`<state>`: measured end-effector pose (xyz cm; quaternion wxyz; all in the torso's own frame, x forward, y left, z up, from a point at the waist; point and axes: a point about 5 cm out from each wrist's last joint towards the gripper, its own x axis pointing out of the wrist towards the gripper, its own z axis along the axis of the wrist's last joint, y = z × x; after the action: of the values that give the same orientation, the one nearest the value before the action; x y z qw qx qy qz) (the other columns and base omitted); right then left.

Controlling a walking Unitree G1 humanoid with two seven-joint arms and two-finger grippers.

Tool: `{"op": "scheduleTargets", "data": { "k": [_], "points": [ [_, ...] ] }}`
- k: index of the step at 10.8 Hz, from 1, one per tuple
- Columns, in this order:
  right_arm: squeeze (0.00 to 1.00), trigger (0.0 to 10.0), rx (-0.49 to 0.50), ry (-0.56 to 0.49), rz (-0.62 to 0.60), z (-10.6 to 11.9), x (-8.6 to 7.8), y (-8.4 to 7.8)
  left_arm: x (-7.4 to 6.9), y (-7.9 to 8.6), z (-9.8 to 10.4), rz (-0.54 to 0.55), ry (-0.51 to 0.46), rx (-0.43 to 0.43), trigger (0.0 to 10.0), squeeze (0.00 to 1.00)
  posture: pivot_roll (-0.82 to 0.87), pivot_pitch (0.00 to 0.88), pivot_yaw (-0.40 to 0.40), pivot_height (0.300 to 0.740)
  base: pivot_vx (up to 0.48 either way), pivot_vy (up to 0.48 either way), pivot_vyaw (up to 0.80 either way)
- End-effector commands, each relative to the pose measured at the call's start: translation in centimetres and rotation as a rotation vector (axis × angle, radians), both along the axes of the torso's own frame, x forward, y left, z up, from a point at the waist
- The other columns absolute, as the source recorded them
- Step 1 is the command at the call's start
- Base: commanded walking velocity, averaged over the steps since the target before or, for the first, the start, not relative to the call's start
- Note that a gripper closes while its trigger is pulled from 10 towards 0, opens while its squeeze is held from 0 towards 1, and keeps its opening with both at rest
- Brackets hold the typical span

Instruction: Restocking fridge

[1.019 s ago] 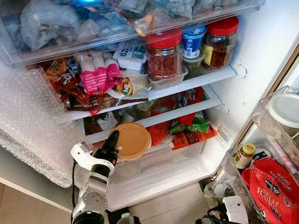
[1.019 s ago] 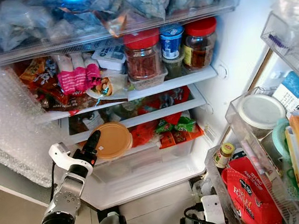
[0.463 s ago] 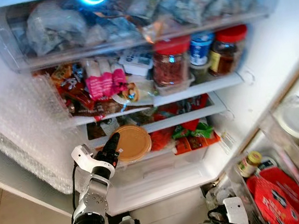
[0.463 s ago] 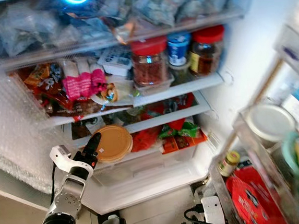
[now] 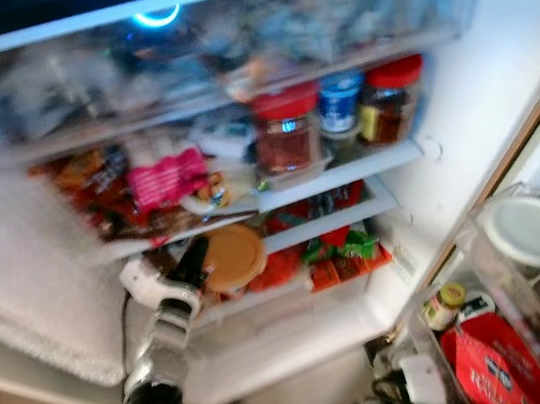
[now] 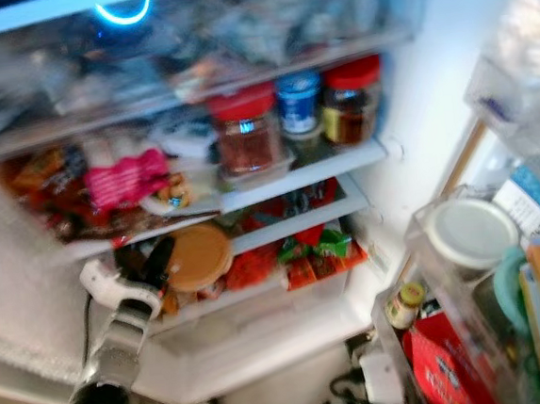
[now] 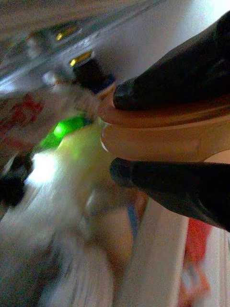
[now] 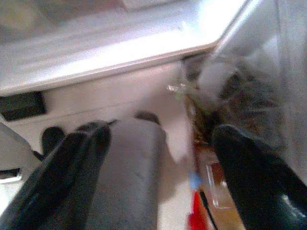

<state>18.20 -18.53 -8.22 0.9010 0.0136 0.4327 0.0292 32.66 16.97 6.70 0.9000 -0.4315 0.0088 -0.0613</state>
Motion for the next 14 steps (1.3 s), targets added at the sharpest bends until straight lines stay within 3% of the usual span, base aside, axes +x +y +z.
{"op": "scheduleTargets", "data": {
  "k": [1, 3, 8, 14],
  "points": [
    [0.00, 10.0, 0.004, 0.019, -0.007, -0.2, -0.3, 0.2, -0.3, 0.8, -0.4, 0.008, 0.014, 0.015, 10.0, 0.00, -0.07, 0.147, 0.029, 0.656, 0.334, 0.000, 0.00],
    [0.00, 10.0, 0.004, 0.019, -0.007, -0.2, -0.3, 0.2, -0.2, 0.6, -0.5, 0.002, 0.022, 0.019, 10.0, 0.00, -0.07, 0.145, 0.028, 0.656, 0.313, 0.000, 0.00],
    [0.00, 10.0, 0.005, 0.018, -0.007, -0.2, -0.4, 0.1, -0.3, 0.7, -1.4, 0.030, 0.077, -0.046, 10.0, 0.00, -0.08, 0.138, 0.026, 0.656, 0.000, 0.000, 0.00],
    [0.00, 10.0, 0.004, 0.016, -0.003, -0.2, -0.4, 0.1, 0.3, 0.8, -1.1, 0.056, 0.072, -0.043, 10.0, 0.00, -0.09, 0.139, 0.020, 0.656, 0.000, 0.000, 0.00]
  ]
}}
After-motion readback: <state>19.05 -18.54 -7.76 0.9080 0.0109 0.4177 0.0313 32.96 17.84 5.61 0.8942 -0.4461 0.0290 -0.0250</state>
